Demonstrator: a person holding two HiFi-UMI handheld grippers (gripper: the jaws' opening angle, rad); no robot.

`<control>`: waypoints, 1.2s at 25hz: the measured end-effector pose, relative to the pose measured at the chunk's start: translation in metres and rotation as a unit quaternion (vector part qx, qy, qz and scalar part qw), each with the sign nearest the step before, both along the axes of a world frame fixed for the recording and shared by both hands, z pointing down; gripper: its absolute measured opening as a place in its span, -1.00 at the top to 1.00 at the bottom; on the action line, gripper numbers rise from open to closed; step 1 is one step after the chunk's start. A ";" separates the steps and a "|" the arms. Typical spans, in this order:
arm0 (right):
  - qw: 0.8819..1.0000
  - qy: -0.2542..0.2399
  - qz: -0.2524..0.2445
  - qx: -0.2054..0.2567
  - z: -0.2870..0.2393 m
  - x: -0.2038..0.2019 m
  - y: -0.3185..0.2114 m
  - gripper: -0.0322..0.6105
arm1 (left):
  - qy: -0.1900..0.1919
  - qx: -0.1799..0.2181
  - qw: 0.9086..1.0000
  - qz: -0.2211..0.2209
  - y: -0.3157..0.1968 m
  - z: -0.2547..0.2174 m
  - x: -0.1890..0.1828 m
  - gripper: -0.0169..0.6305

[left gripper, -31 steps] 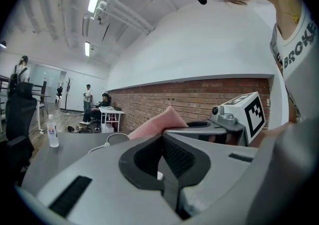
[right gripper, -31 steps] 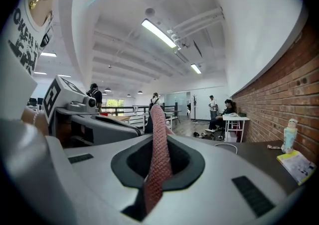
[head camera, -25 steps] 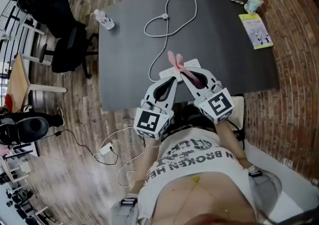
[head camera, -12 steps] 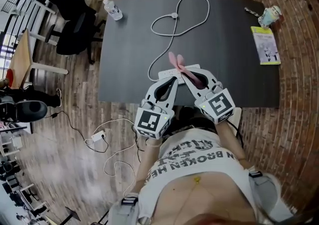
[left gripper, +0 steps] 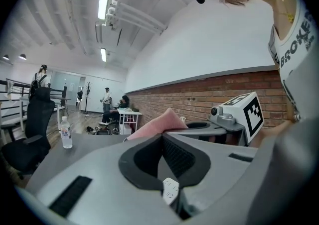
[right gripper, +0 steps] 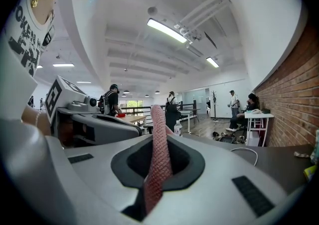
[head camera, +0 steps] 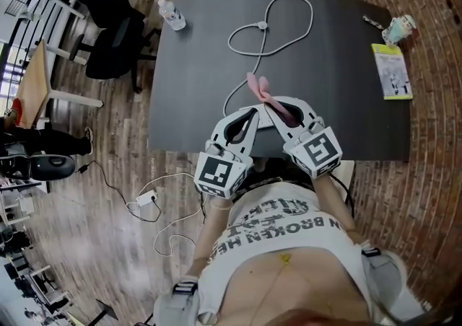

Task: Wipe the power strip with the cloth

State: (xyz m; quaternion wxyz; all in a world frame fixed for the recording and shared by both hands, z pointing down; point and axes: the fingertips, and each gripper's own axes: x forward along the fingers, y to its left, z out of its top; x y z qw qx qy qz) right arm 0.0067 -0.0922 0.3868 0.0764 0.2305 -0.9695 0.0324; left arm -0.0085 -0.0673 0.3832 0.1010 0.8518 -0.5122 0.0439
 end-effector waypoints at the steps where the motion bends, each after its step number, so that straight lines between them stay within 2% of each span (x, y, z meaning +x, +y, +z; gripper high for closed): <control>1: 1.000 -0.002 0.002 0.000 0.000 -0.004 -0.001 0.85 | -0.002 -0.001 1.000 0.005 -0.002 0.001 -0.004 0.92; 4: 1.000 -0.002 0.006 -0.004 0.004 -0.013 -0.003 0.85 | -0.007 -0.007 1.000 0.014 -0.007 0.007 -0.014 0.92; 12: 0.999 0.034 0.020 -0.033 0.028 -0.026 -0.009 0.85 | -0.003 -0.036 0.999 0.028 -0.013 0.034 -0.036 0.92; 16: 0.998 0.046 0.026 -0.045 0.044 -0.026 -0.015 0.85 | 0.000 -0.062 0.997 0.041 -0.013 0.057 -0.041 0.92; 22: 0.995 0.072 0.033 -0.064 0.073 -0.030 -0.019 0.85 | 0.002 -0.113 0.992 0.059 -0.012 0.101 -0.049 0.91; 24: 0.993 0.086 0.035 -0.069 0.085 -0.032 -0.021 0.85 | 0.001 -0.132 0.989 0.067 -0.012 0.115 -0.051 0.84; 30: 0.988 0.116 0.039 -0.091 0.117 -0.038 -0.026 0.85 | -0.034 -0.179 0.979 0.097 -0.011 0.162 -0.055 0.71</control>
